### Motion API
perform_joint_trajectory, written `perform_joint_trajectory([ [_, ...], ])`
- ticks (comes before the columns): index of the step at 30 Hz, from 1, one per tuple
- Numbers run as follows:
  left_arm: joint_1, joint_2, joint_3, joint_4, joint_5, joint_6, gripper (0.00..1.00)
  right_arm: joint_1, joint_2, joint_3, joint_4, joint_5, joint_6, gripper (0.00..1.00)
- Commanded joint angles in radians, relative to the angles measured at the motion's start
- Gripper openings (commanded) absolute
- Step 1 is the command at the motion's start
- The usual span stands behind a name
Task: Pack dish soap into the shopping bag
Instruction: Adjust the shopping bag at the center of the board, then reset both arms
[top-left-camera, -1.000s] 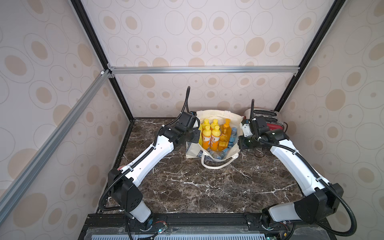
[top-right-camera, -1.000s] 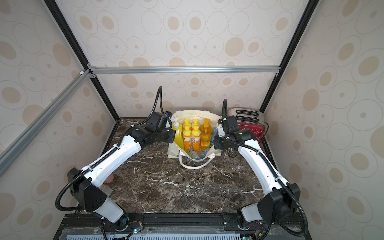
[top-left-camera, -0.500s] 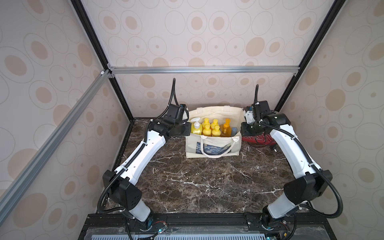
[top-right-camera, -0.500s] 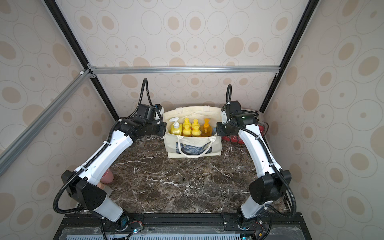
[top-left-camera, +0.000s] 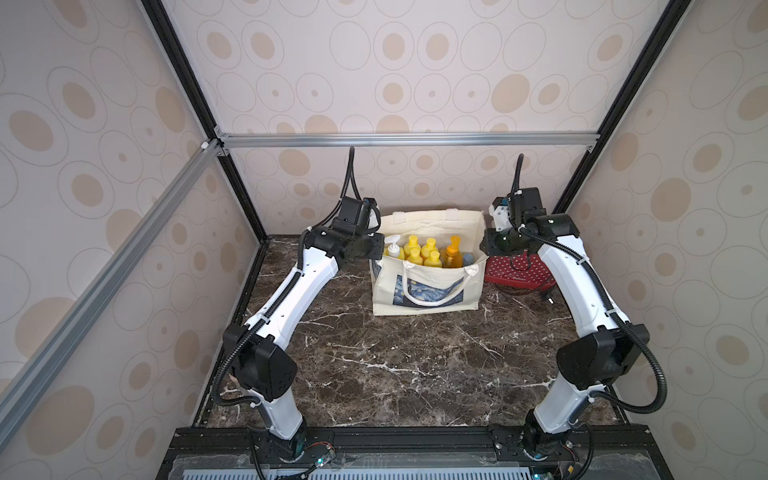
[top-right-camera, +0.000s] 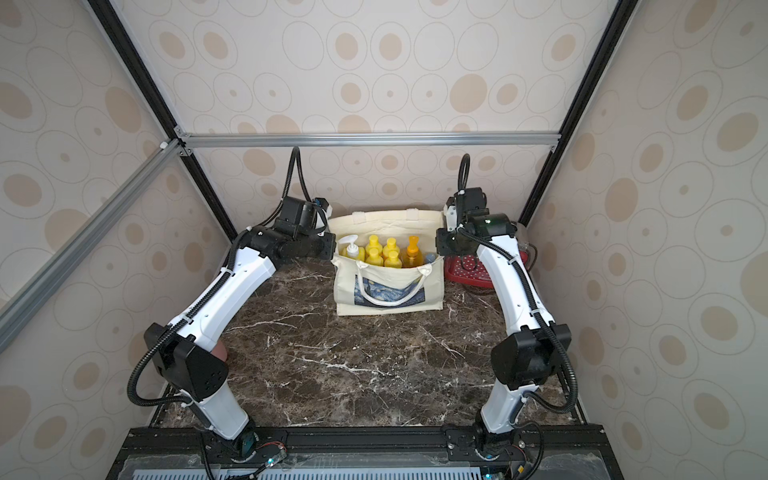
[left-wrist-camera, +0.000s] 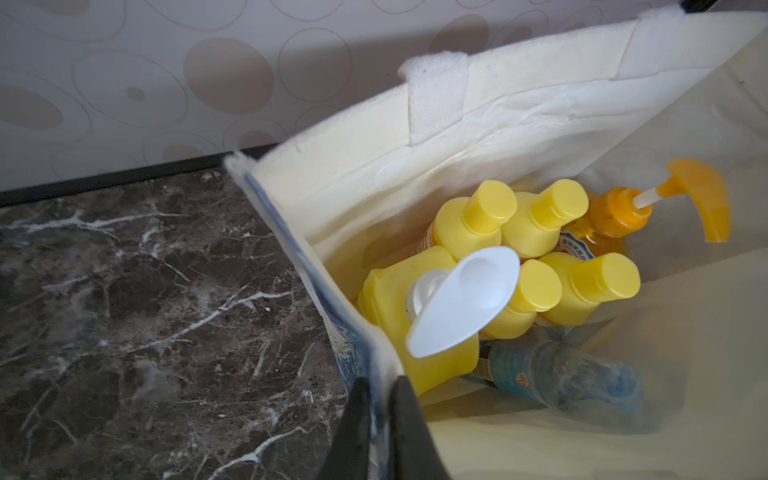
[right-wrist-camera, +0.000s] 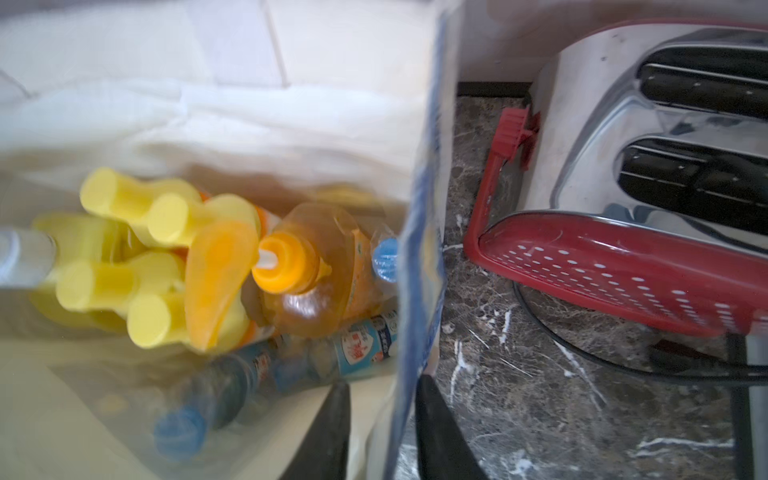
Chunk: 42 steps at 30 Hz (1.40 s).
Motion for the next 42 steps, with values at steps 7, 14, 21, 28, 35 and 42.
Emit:
perform_joint_trajectory([
  [7, 0.018, -0.25, -0.133, 0.175, -0.26, 0.039, 0.99, -0.014, -0.272, -0.091, 0.162, 0.042, -0.018, 0.76],
  [14, 0.076, -0.495, -0.592, 0.467, -0.559, 0.026, 0.99, -0.068, -0.512, -0.597, 0.497, 0.228, 0.009, 0.91],
  [21, 0.198, -0.547, -0.987, 0.77, -0.752, 0.085, 0.99, -0.161, -0.593, -1.022, 0.837, 0.29, 0.028, 1.0],
  [28, 0.269, -0.388, -1.245, 1.185, -0.752, 0.186, 0.99, -0.173, -0.493, -1.363, 1.351, 0.306, -0.108, 1.0],
  [35, 0.364, -0.393, -1.371, 1.347, -0.573, 0.199, 0.99, -0.23, -0.423, -1.435, 1.484, 0.162, -0.099, 1.0],
  [42, 0.405, -0.281, -1.58, 1.785, -0.367, 0.224, 0.99, -0.251, -0.476, -1.589, 1.602, 0.066, -0.049, 1.0],
])
